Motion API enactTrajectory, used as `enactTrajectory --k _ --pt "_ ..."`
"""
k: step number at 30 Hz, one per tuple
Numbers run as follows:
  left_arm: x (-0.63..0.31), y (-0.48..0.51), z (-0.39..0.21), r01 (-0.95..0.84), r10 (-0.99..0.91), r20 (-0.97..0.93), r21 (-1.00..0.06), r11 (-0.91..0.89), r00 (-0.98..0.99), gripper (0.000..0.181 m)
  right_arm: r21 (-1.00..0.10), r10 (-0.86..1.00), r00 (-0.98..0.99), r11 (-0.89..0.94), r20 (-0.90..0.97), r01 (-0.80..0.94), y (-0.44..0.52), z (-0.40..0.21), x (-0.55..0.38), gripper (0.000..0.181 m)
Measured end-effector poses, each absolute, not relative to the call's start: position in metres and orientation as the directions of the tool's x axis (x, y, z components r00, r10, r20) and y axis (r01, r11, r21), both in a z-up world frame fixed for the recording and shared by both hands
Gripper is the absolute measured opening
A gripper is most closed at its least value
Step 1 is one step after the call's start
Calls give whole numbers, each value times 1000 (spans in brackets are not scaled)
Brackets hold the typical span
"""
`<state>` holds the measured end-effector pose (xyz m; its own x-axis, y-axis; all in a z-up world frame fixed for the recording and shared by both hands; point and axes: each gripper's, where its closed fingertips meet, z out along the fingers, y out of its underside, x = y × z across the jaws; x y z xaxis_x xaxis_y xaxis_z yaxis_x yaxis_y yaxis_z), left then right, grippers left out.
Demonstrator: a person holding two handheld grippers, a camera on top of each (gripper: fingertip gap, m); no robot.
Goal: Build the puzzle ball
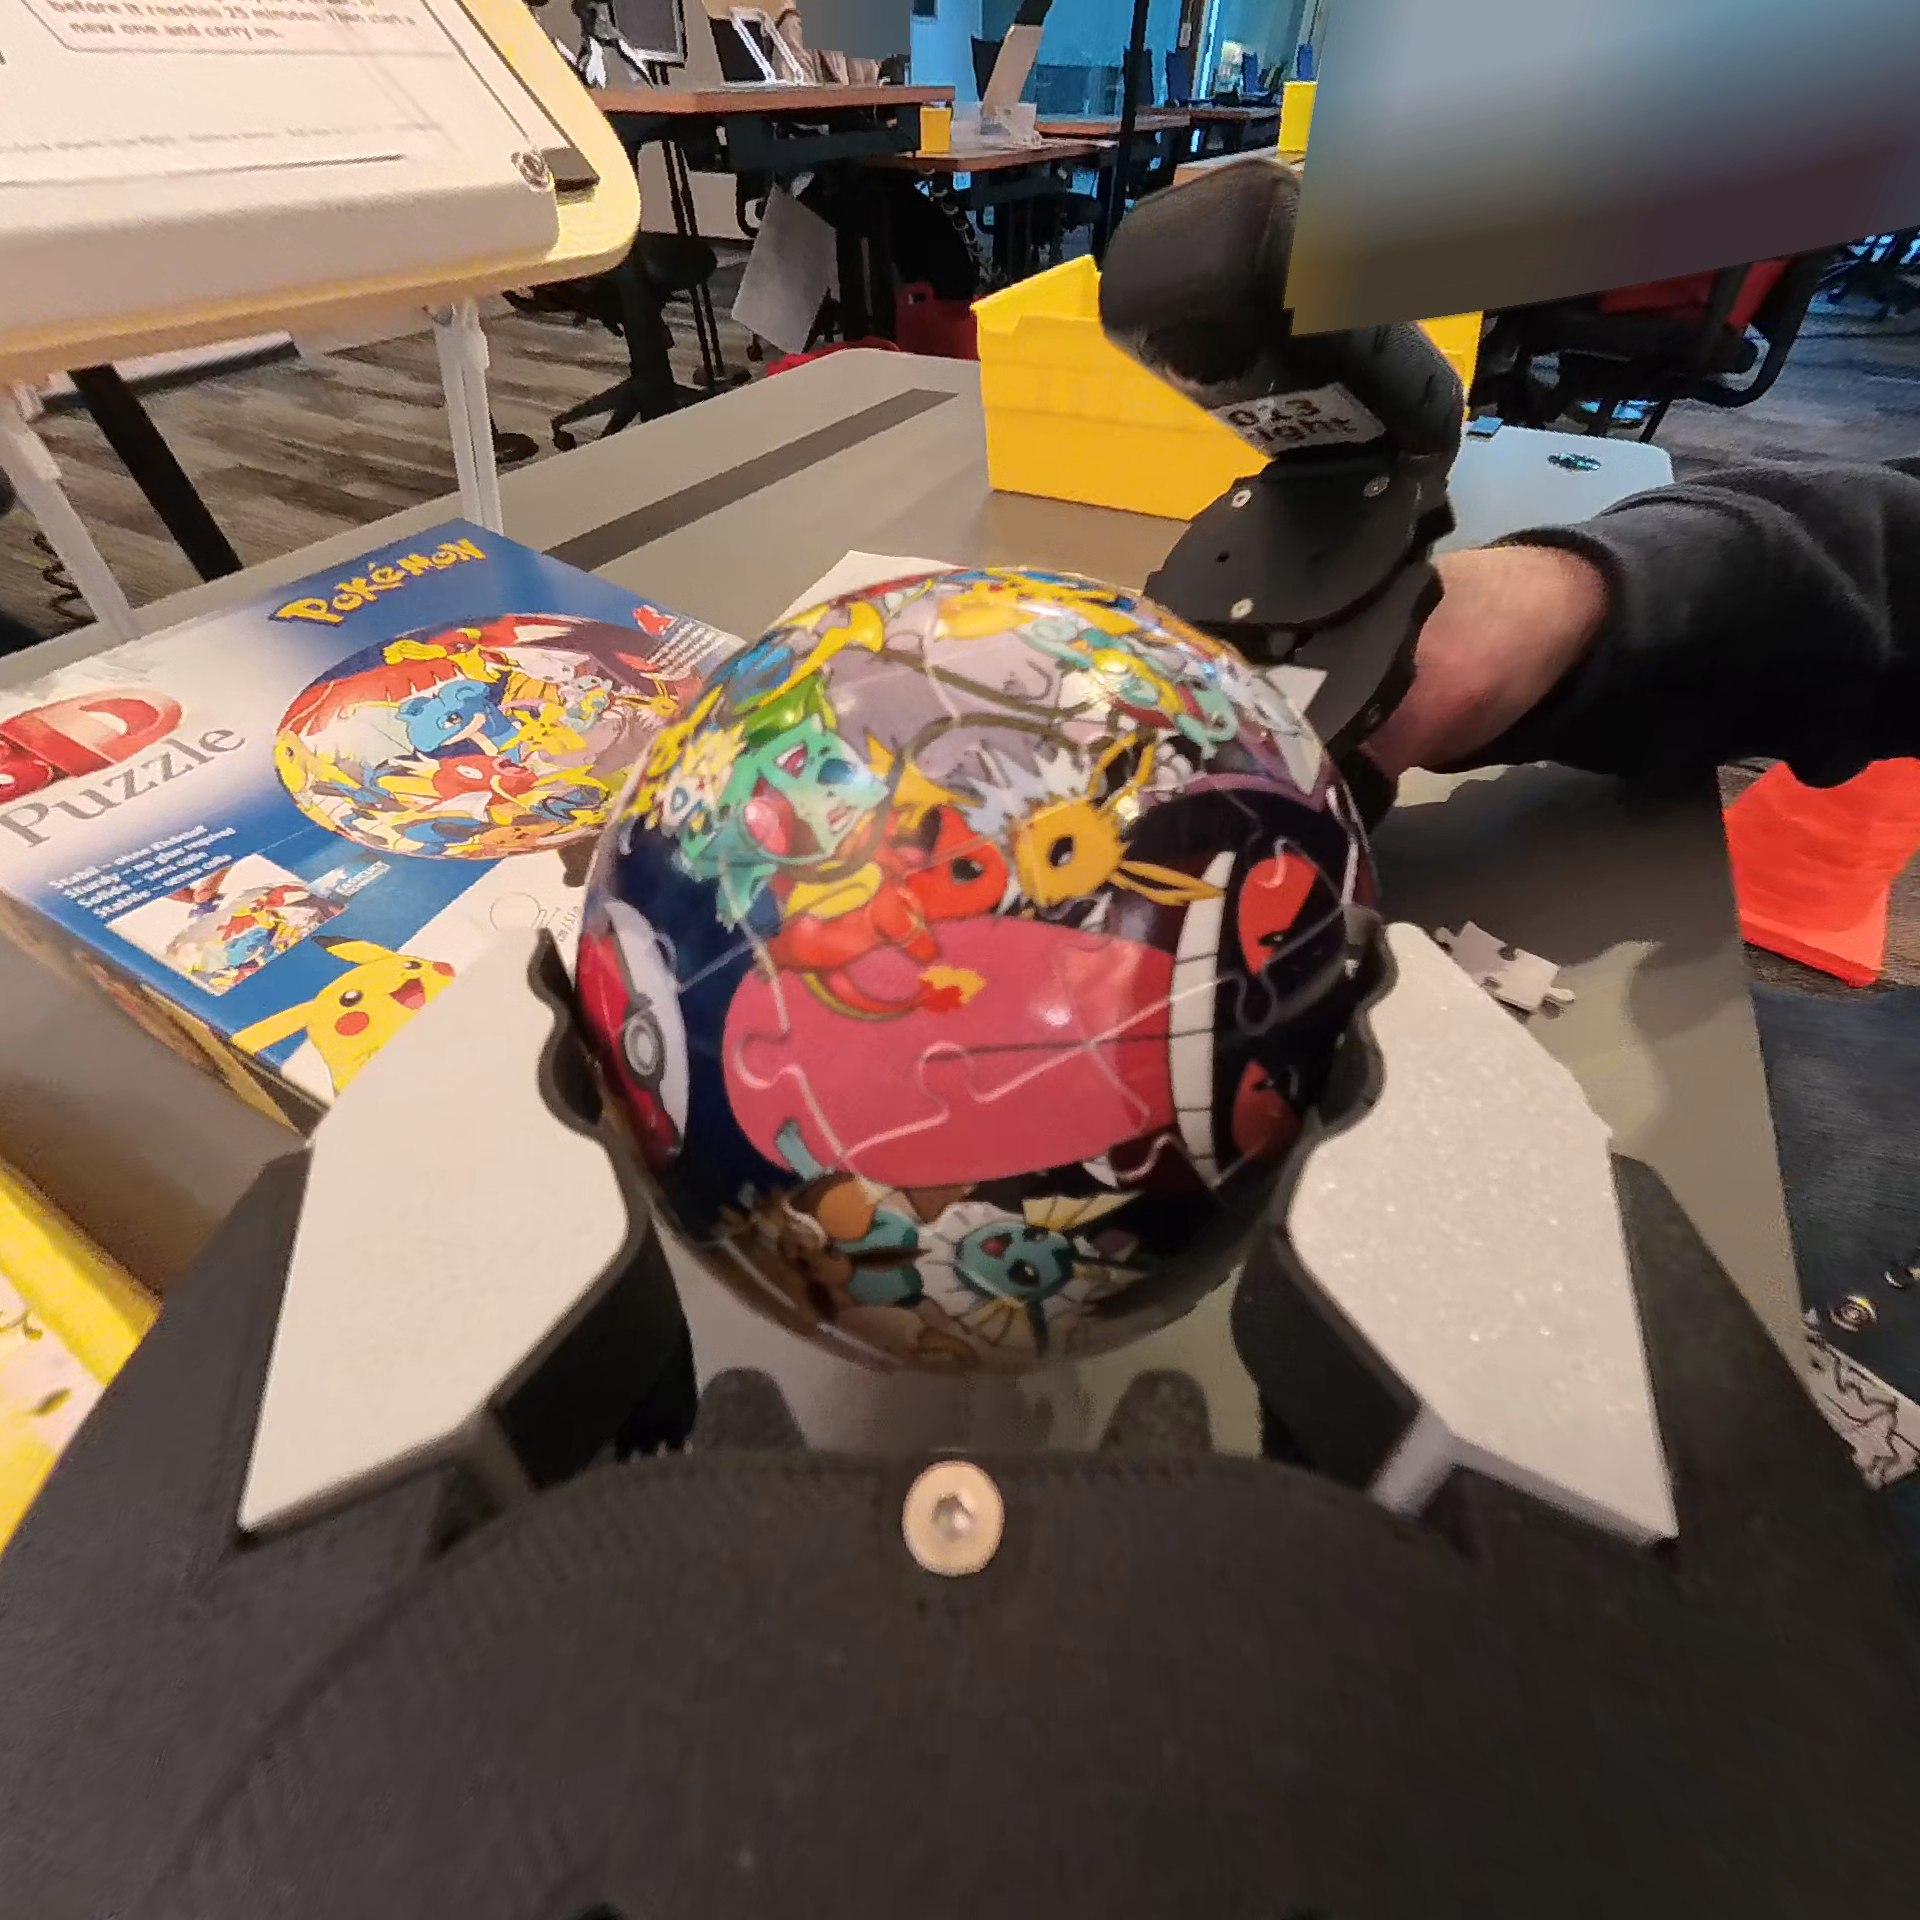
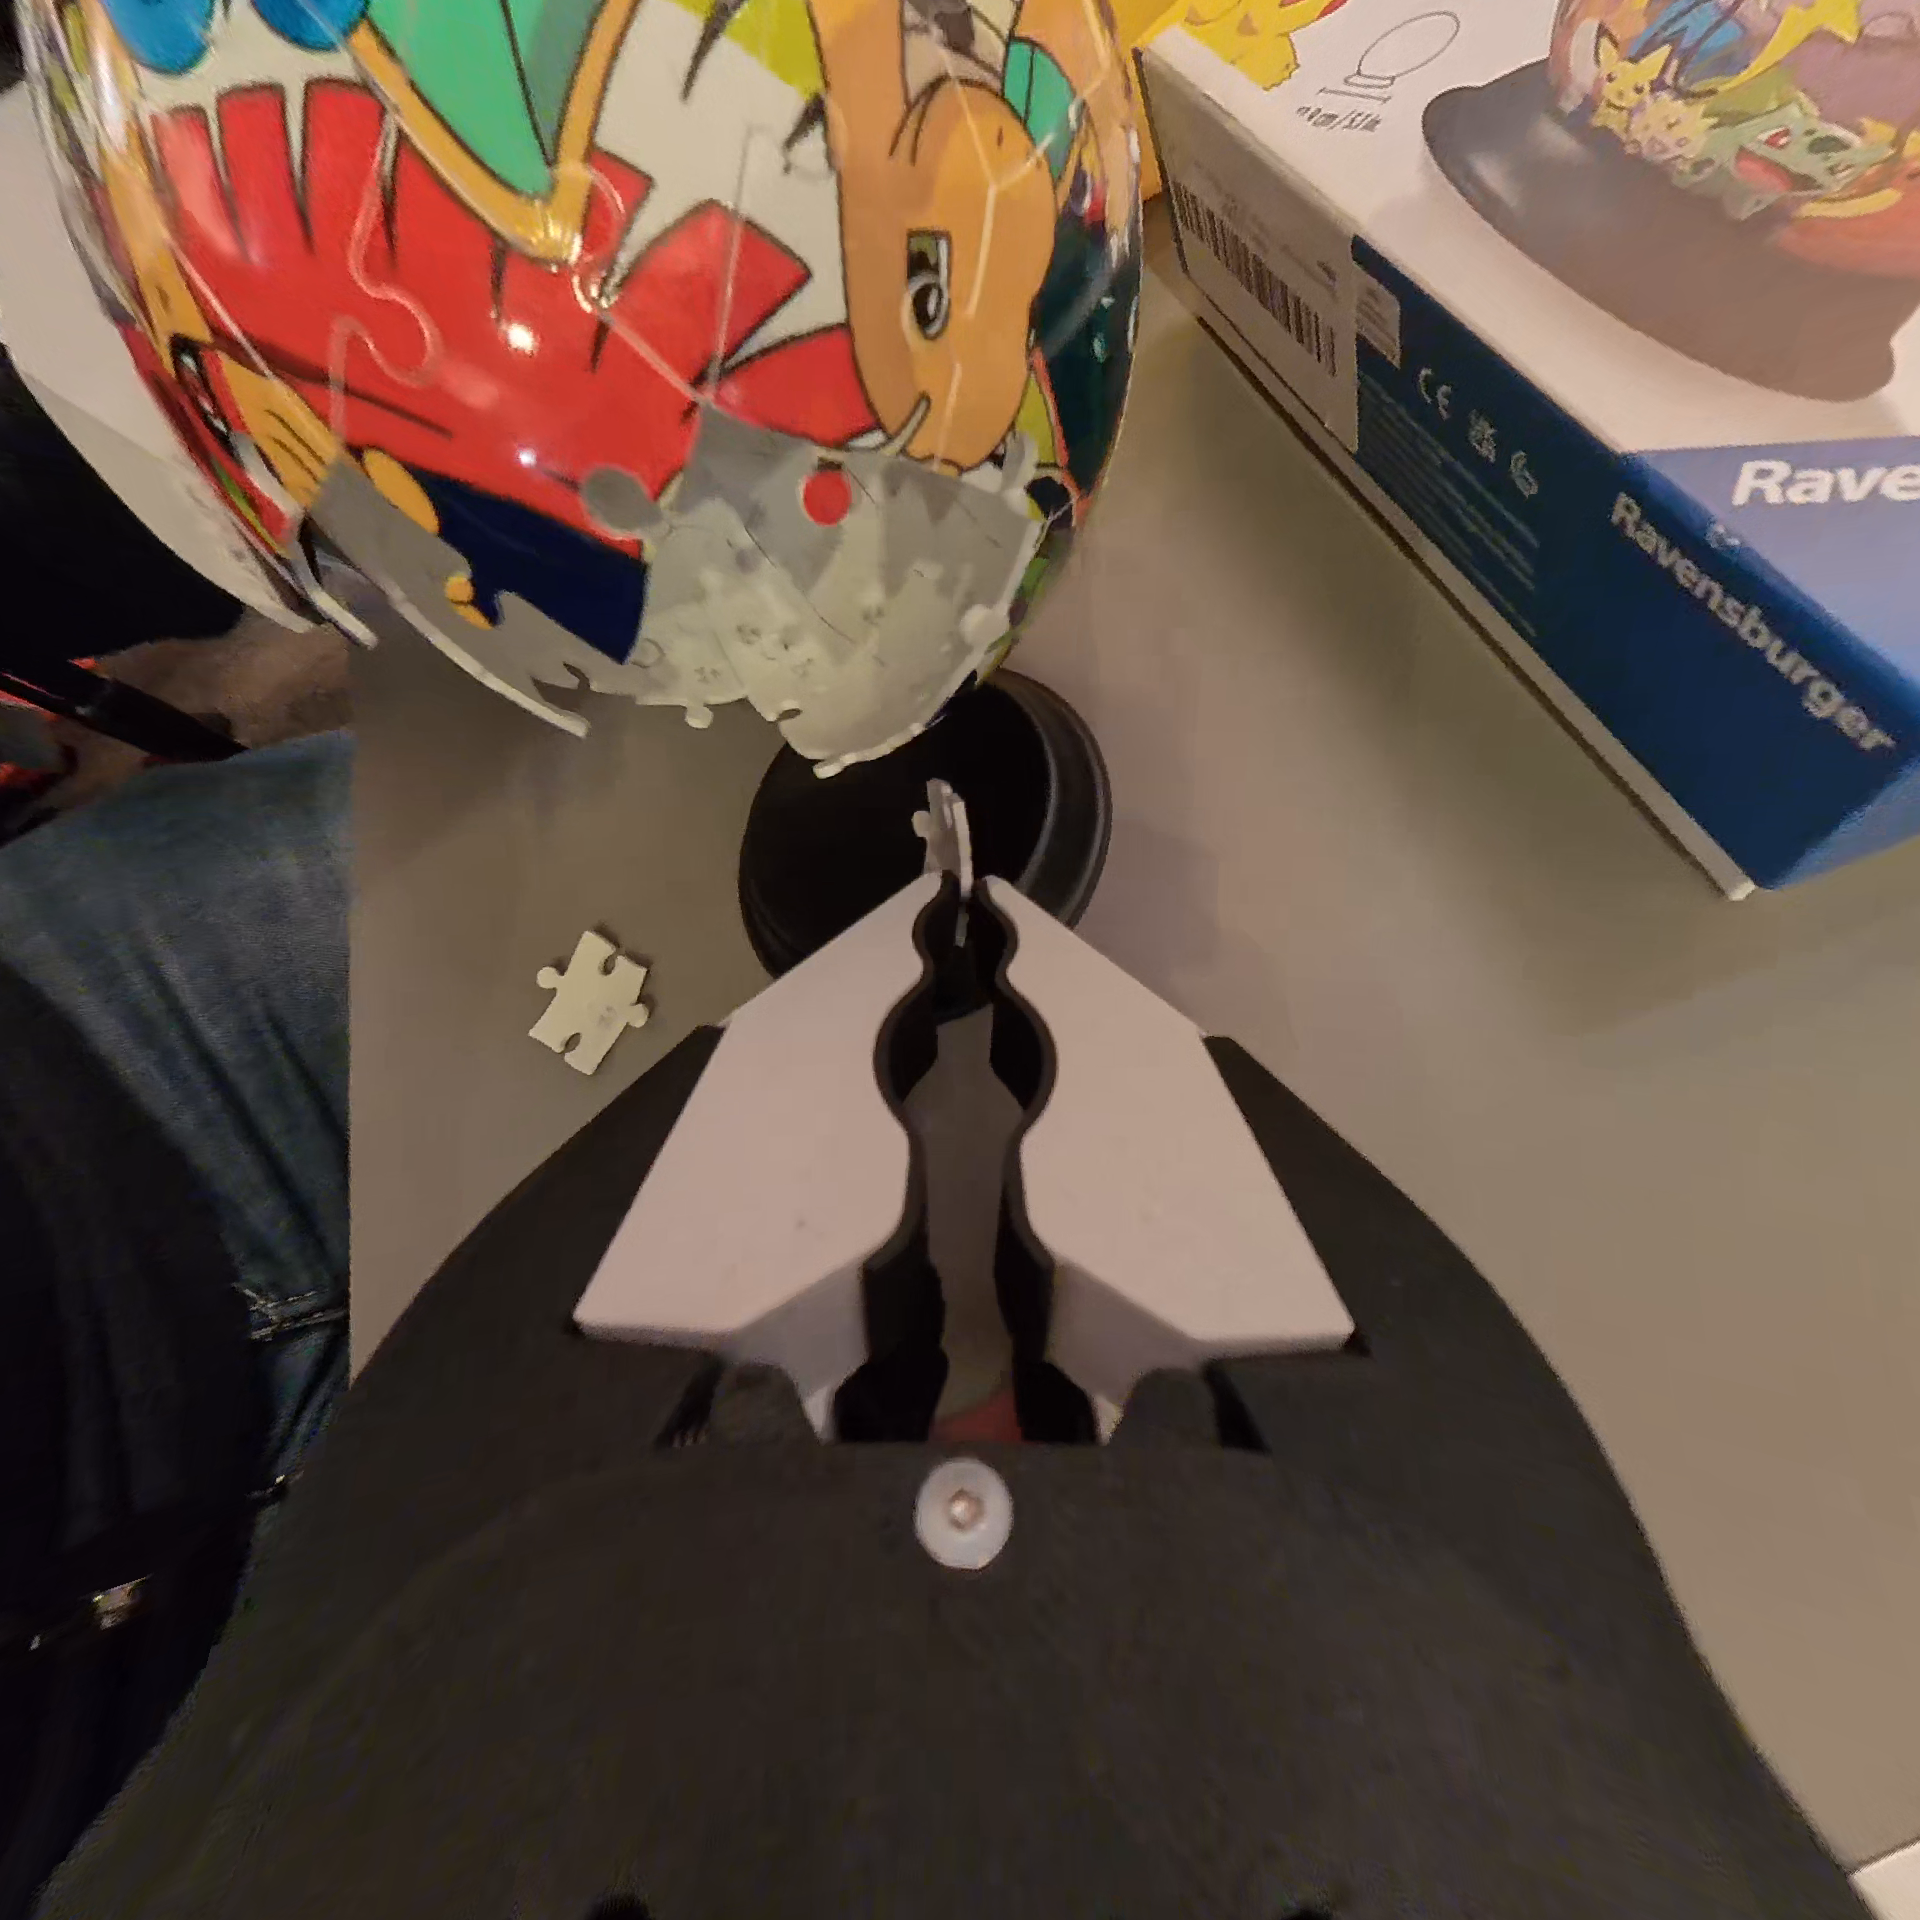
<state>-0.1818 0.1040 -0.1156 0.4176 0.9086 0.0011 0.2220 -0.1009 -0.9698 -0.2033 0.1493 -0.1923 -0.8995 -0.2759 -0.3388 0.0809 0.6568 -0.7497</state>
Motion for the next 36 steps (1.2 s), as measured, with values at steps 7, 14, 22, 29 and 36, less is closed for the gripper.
enactTrajectory --k 7,14,22,29,36 --pt "-187 106 -121 232 910 9 -968 -96 414 135 -719 -277 -852 677 -444 154 154 -190 -205 0" --pt "-189 110 -122 227 904 5 -969 -102 427 135 -702 -282 -816 685 -504 197 160 -184 -203 0" --pt "-193 110 -120 208 903 -63 -964 -165 424 135 -658 -284 -773 720 -568 219 163 -181 -190 0" --pt "-194 125 -127 196 886 -137 -950 -245 442 135 -611 -213 -783 750 -584 251 161 -193 -188 0" --pt "-194 128 -129 186 875 -177 -940 -286 450 135 -586 -175 -782 761 -598 278 163 -197 -189 1"
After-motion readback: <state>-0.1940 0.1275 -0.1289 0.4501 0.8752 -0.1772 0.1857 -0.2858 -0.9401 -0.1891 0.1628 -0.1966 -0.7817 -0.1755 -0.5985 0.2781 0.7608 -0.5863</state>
